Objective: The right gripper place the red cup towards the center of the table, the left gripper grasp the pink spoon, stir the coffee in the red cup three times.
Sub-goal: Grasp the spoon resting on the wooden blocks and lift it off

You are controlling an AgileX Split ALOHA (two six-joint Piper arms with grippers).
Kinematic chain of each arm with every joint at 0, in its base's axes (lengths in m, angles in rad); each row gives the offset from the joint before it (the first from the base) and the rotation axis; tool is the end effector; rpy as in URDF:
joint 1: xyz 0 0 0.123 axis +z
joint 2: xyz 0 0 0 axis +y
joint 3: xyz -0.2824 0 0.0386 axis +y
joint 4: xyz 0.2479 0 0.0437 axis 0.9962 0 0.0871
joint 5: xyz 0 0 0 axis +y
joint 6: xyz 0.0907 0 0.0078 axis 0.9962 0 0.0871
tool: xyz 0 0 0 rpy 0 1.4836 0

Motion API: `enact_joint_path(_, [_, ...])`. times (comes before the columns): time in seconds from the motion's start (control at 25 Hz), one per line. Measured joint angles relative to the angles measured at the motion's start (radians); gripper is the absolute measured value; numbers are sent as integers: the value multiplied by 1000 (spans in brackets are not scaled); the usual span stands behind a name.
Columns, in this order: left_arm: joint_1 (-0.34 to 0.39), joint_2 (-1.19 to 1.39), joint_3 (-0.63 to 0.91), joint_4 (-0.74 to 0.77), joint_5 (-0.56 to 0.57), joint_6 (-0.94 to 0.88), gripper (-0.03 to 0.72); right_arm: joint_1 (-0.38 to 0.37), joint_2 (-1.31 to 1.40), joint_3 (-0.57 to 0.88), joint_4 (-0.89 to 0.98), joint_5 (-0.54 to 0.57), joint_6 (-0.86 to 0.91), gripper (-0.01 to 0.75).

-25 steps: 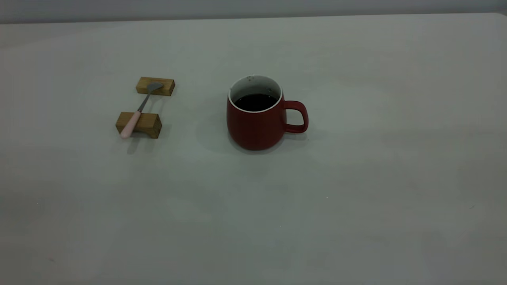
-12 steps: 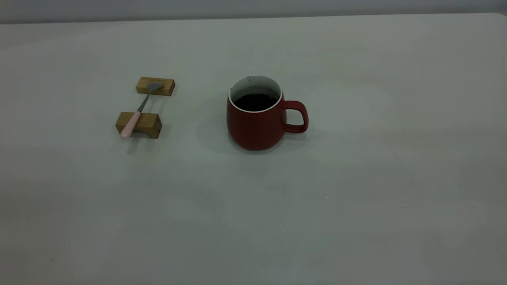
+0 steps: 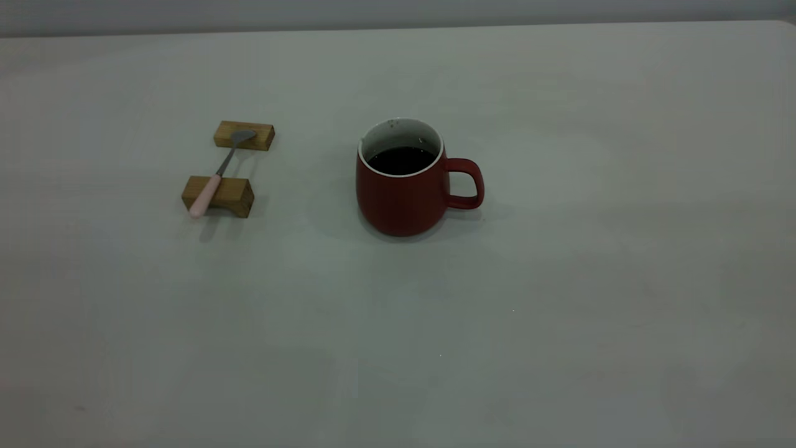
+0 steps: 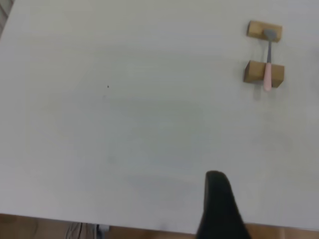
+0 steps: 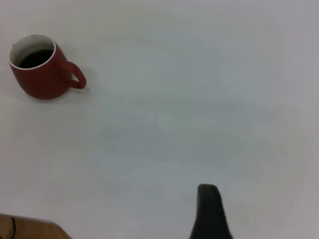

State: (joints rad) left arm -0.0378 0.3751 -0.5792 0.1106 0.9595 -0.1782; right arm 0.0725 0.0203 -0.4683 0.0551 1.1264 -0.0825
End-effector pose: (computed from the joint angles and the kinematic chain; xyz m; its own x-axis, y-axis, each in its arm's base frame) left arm 0.0568 0.0061 0.2993 -0.6090 -0.0909 -0.7879 -0.1037 0.9940 -0.0345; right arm -0.0019 0.0044 0.2634 -0.5478 -0.0986 -0.8308 -0.1460 0.9891 -0.0212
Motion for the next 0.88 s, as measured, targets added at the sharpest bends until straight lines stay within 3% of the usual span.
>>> enact_joint_path(0.36, [-6, 685, -107, -1, -347, -3, 627, 0, 0, 0, 0, 1, 0, 587])
enact_joint_path(0.56, [-67, 995, -151, -1, -503, -19, 628, 0, 0, 0, 0, 1, 0, 587])
enact_joint_path(0.88, [-129, 1374, -274, -3, -623, -40, 626, 0, 0, 0, 0, 1, 0, 587])
